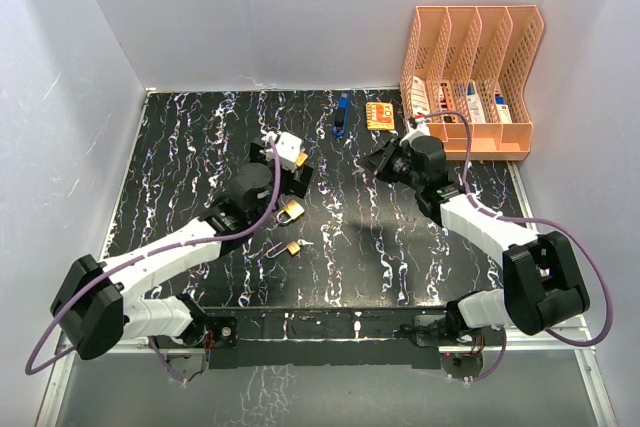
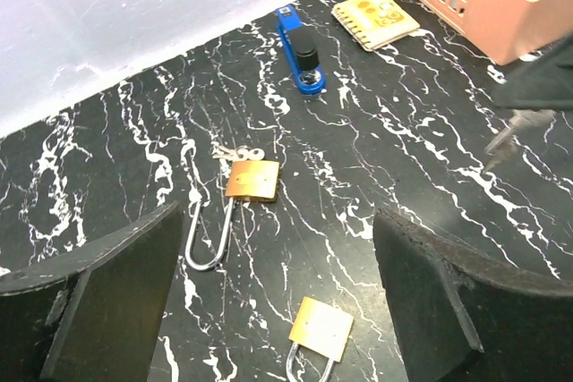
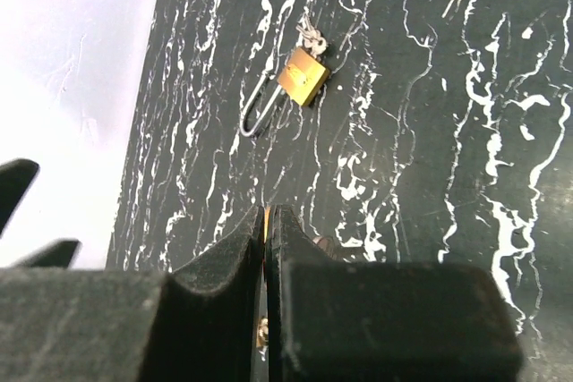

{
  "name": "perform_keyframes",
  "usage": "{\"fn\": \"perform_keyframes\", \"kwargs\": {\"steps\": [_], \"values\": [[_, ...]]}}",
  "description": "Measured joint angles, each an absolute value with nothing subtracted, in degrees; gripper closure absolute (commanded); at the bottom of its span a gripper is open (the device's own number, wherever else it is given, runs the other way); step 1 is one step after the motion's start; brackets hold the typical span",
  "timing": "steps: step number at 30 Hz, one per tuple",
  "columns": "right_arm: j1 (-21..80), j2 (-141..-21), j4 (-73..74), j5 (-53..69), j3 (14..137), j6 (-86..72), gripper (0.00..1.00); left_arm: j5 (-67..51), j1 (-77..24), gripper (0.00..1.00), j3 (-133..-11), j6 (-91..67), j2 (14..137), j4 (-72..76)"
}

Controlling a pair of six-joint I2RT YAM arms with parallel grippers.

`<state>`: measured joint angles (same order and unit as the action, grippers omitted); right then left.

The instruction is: Unlock with the key

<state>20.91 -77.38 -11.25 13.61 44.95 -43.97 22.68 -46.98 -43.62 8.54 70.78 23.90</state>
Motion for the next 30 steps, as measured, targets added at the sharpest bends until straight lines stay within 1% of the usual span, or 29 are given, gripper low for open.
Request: {"fn": "perform_keyframes", "kwargs": {"steps": [2,4,6,7,12,16,23,30], "values": [[19.8,-76.9,-14.6,15.1,42.0,-43.6,1.00,21.2,-45.1,0.15,-42.9,6.4,69.2,23.0],[19.3,-76.5,-17.6,16.2,39.5,-43.6,1.00,19.5,-44.1,0.11,-42.3,4.7,68.5,21.8],[19.2,-76.4,-19.7,17.1,38.0,-43.7,1.00,17.3,-43.2,0.03,-42.1,3.1,68.7,20.1],[19.2,-76.4,-20.5,17.6,37.6,-43.7,1.00,15.7,-42.7,0.02,-42.1,2.2,69.0,19.1],[19.2,-76.2,-23.1,19.7,37.5,-43.4,1.00,8.3,-39.1,0.02,-42.1,-2.2,72.4,14.0],[19.2,-75.4,-23.2,20.2,37.5,-42.5,1.00,5.1,-37.9,0.02,-42.1,-3.9,76.4,10.5],[19.2,-74.8,-23.2,21.2,37.5,-41.2,1.00,3.2,-37.9,0.02,-42.3,-3.6,84.0,6.2],[19.2,-74.8,-23.1,21.6,37.5,-40.6,1.00,2.5,-37.8,0.02,-43.2,-2.9,86.7,4.6]]}}
